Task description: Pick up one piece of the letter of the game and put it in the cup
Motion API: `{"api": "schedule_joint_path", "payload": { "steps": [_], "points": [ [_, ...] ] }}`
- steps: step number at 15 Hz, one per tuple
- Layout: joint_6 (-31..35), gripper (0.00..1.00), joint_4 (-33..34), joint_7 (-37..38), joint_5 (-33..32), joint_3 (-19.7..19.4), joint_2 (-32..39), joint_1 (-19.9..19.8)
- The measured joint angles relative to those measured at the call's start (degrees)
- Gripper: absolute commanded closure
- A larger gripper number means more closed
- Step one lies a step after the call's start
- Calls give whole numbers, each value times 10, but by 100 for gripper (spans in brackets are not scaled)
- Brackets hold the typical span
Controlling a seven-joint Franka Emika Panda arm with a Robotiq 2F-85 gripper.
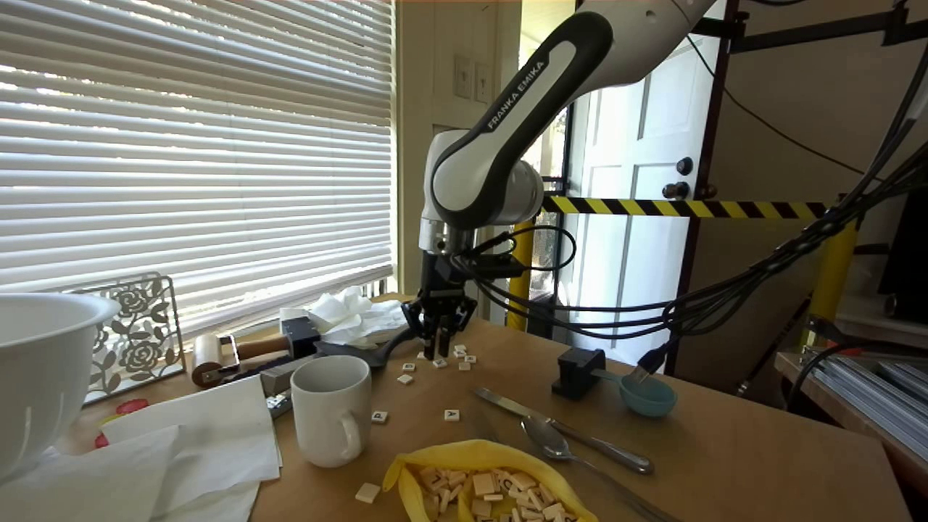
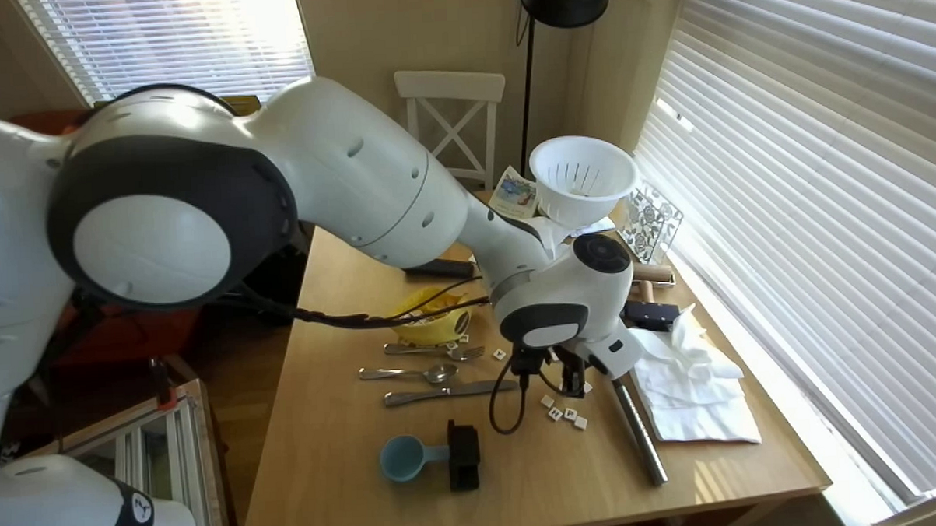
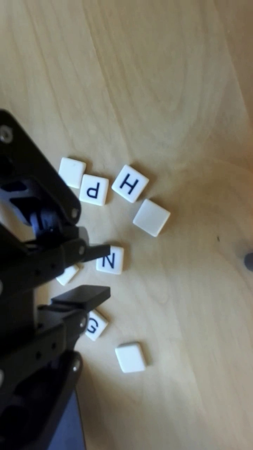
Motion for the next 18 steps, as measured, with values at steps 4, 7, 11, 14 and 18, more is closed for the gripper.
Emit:
{"api": "schedule_joint_path", "payload": {
  "steps": [4, 7, 11, 14, 18],
  "points": [
    [0, 71, -3, 2, 0, 0, 0, 1],
    [0, 67, -6, 3, -1, -1, 0, 1],
    [0, 63, -10, 4, -2, -1, 0, 1],
    [0, 65, -11, 4, -2, -1, 1, 1],
    [0, 68, -11, 4, -2, -1, 1, 2]
  ]
}}
